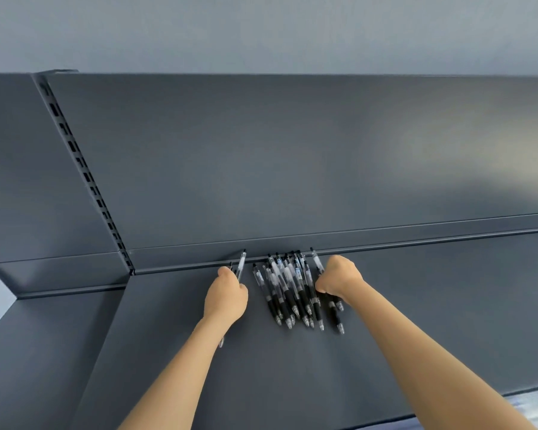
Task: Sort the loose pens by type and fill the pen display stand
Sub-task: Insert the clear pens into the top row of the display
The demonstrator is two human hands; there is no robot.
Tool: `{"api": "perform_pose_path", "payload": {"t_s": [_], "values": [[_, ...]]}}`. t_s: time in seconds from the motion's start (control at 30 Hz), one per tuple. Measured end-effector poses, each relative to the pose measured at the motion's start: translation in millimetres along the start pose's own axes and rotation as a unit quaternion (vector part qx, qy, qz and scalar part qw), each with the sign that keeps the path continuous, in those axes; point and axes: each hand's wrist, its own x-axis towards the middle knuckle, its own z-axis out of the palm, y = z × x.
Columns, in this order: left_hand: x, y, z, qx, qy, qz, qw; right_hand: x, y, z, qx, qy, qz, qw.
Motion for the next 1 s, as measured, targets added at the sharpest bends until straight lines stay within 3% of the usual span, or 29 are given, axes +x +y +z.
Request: {"api": "perform_pose_path", "payload": {"t_s": [0.17,0.3,0.7,0.83,1.0], "values": [[0,-9,-5,-0.047,-0.032,0.013,0.998,-1,2,3,0.015,0.001,0.009,1.0],[1,-13,-8,-0.091,-0.038,0.009,0.995,3,2,3,0.182,-0.029,0.062,0.981],[-10,-14,-12,-0.358,-0.076,-0.051,0.929,-5,-7,3,0.173,-0.05,0.02,0.983],[-17,-12,-15,-0.366,-0.085,-0.066,0.924,-8,-4,-1,0.189,-0.044,0.001,0.981],[-25,-11,-23,-0.377,-0.056,-0.084,0.921,-13,-8,-16,0.295,-0.012,-0.054,0.954]]}}
